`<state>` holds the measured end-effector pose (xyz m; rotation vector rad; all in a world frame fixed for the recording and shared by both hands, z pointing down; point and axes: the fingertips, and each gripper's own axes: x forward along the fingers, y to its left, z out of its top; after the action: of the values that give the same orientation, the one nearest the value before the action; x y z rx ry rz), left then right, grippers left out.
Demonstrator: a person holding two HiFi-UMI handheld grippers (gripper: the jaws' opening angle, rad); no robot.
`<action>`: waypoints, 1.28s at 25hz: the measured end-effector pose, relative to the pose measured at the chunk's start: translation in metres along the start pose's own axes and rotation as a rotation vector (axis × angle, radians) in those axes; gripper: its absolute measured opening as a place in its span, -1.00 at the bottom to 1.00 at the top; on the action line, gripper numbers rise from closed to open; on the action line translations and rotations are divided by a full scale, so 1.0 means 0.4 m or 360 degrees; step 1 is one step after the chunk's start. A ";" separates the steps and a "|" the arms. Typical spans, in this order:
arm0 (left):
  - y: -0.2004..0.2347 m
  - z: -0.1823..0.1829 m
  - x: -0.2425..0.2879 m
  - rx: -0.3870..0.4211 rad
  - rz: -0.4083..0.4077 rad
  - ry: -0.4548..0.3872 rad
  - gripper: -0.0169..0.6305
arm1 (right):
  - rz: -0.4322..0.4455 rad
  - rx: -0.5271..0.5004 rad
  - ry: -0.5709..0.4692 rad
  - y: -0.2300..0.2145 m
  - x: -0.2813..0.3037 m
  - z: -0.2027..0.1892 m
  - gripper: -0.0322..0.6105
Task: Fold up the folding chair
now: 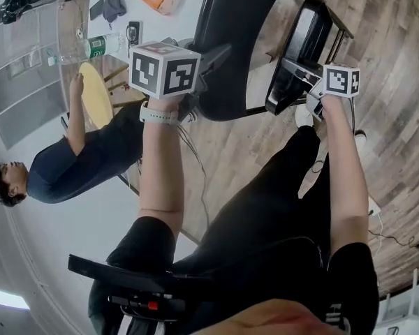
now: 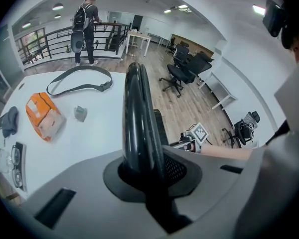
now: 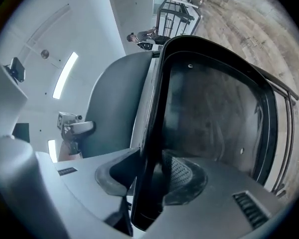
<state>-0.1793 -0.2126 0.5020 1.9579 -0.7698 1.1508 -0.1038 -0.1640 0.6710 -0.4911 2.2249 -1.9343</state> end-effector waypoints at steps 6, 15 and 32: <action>0.064 -0.009 -0.005 -0.0006 0.0004 -0.0004 -0.79 | -0.0102 -0.0027 0.0083 -0.007 0.113 0.011 -0.48; 0.121 -0.019 -0.007 -0.0007 -0.0032 -0.0012 -0.77 | -0.0119 0.0002 0.0048 -0.016 0.156 0.014 -0.47; -0.012 -0.056 -0.333 0.0169 0.0043 -0.0859 -0.32 | -0.0232 -0.0951 -0.0191 0.315 -0.184 -0.006 -0.21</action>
<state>-0.2420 -0.1742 0.3887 2.3905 -1.0249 0.6847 -0.0541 -0.1223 0.5401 -0.8355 2.7249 -1.2131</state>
